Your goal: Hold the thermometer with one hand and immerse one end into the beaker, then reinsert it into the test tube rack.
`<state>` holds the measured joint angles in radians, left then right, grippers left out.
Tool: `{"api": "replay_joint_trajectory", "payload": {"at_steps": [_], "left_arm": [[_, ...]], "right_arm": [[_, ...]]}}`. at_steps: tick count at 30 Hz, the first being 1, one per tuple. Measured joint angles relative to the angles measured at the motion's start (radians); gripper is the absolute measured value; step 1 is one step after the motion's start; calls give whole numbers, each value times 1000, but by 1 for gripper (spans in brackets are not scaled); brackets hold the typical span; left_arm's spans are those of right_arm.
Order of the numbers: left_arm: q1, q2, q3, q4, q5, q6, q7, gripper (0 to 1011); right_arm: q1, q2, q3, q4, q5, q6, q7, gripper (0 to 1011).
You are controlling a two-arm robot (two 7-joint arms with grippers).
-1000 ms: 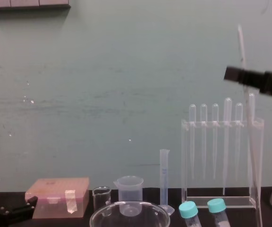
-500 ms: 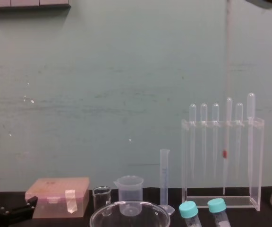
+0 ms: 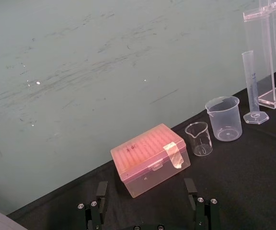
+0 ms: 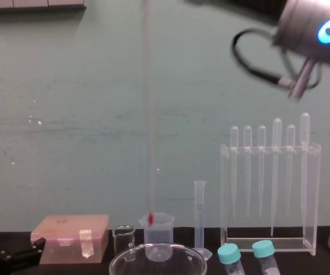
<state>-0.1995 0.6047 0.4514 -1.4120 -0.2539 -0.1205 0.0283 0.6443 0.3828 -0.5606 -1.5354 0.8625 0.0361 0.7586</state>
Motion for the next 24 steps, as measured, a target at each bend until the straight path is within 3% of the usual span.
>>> {"api": "replay_joint_trajectory", "payload": {"at_steps": [2, 7, 14, 24], "left_arm": [[0, 0, 0, 0, 0, 0, 0, 1008], [0, 0, 0, 0, 0, 0, 0, 1008], [0, 0, 0, 0, 0, 0, 0, 1008], [0, 0, 0, 0, 0, 0, 0, 1008]], "right_arm": [[5, -20, -51, 45, -32, -32, 23, 56], [8, -46, -106, 137, -75, -74, 39, 56], [-13, -62, -134, 217, -116, -110, 45, 56], [-63, -48, -130, 230, -130, -111, 48, 56]]}}
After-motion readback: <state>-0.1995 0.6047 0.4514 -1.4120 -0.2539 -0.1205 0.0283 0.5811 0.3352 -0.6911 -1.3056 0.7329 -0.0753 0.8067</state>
